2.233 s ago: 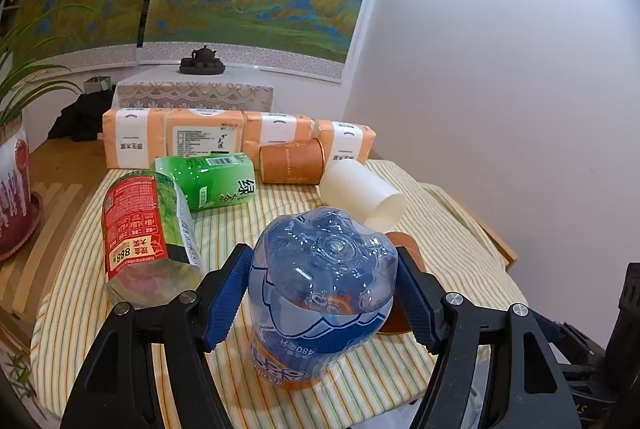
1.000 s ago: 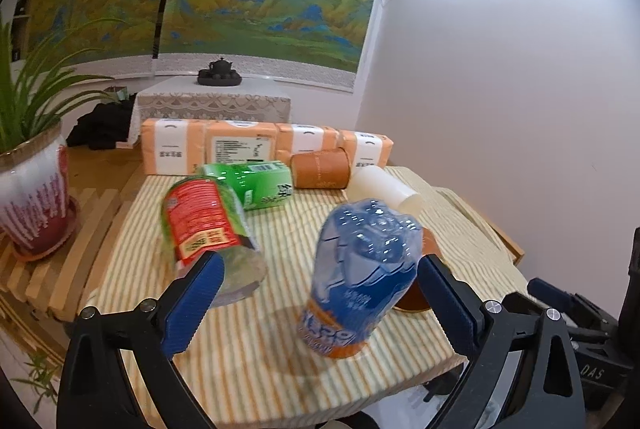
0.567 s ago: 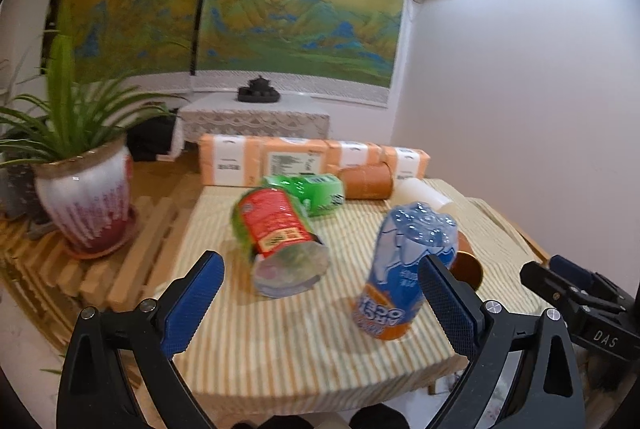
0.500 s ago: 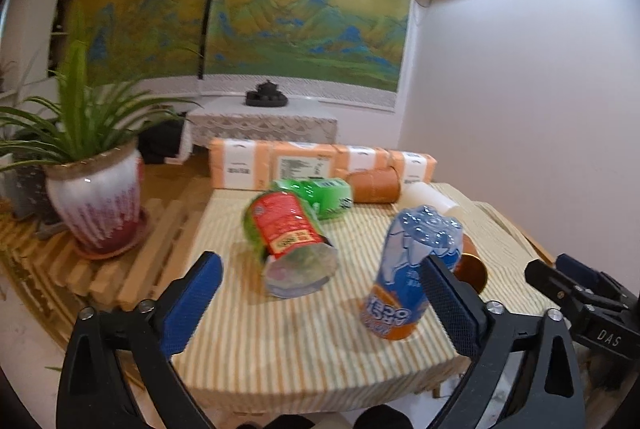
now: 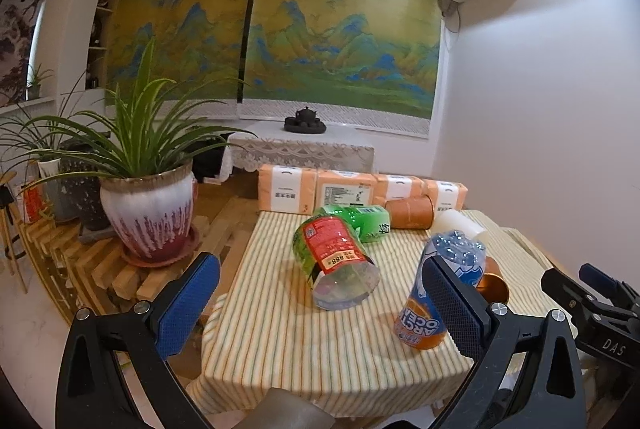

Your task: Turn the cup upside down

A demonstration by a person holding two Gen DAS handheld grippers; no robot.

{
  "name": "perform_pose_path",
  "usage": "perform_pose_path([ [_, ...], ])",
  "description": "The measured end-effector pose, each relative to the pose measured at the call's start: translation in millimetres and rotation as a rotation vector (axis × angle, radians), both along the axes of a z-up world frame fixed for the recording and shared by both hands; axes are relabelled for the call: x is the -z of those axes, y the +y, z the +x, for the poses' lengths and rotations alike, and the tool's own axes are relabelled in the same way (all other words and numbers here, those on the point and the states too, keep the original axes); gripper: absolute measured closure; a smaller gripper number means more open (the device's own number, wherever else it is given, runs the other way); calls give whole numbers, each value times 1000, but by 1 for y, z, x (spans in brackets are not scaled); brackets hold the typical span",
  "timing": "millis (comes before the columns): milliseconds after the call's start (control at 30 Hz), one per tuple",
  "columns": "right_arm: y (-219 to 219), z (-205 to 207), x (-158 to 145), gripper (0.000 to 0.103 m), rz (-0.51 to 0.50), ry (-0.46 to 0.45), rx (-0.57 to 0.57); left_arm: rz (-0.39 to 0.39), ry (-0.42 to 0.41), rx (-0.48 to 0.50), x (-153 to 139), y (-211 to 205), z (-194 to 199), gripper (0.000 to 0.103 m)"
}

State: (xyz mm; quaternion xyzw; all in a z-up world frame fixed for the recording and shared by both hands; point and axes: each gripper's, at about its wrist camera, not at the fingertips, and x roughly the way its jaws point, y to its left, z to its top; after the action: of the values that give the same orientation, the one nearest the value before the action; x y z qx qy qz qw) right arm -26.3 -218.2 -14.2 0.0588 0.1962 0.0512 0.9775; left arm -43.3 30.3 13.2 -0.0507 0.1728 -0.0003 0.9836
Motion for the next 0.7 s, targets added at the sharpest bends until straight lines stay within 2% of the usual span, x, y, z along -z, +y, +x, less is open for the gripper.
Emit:
perform_pose_path([
  [700, -5, -1, 2, 2, 22, 8, 13, 12, 15, 18, 4, -12, 9, 0],
])
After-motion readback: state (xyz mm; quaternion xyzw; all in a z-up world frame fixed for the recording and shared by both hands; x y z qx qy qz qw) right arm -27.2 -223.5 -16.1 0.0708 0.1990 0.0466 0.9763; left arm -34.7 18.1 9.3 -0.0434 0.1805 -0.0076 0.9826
